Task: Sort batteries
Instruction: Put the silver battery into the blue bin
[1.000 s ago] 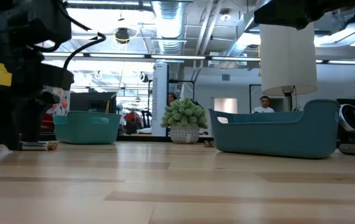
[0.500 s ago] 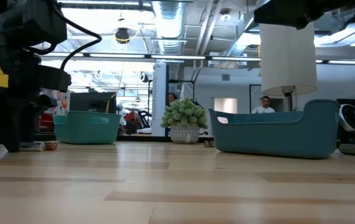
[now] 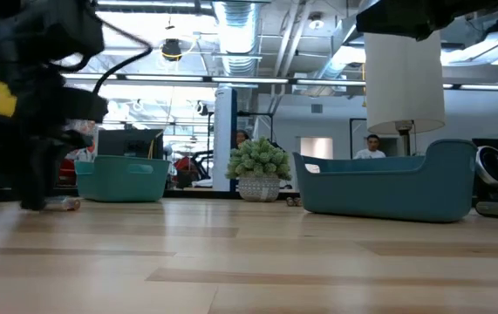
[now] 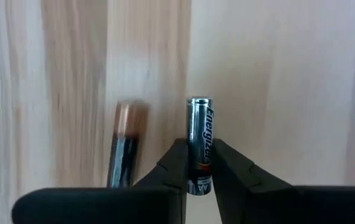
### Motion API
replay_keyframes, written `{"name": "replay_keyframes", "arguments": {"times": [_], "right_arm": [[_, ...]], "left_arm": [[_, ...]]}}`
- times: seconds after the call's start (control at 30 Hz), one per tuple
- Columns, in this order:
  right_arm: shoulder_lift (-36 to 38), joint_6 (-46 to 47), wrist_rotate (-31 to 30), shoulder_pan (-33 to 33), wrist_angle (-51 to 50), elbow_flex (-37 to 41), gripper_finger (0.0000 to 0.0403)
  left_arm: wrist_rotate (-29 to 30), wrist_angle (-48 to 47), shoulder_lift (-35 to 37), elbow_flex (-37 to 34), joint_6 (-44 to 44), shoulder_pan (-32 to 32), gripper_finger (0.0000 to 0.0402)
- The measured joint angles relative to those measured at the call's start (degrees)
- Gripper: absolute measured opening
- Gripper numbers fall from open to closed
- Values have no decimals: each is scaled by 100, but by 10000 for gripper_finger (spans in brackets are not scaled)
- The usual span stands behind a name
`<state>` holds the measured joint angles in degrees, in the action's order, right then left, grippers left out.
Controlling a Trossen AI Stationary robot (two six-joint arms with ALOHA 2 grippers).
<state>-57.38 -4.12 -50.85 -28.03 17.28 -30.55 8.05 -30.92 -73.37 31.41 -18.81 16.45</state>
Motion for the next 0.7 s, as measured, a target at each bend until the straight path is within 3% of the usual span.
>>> {"name": "replay_keyframes", "arguments": {"times": [0.33,0.5,0.7], "right_arm": [[2,-37,0,0,4,0,150],[2,-292,0,37,381,0,150],[2,-555,0,-48,732,-2,150]], "left_arm": [[154,851,14,435,704,-19,41],[277,2630,-22,493,1479,-455,41],[68,4704,-593,538,2063,-1242,41]]}}
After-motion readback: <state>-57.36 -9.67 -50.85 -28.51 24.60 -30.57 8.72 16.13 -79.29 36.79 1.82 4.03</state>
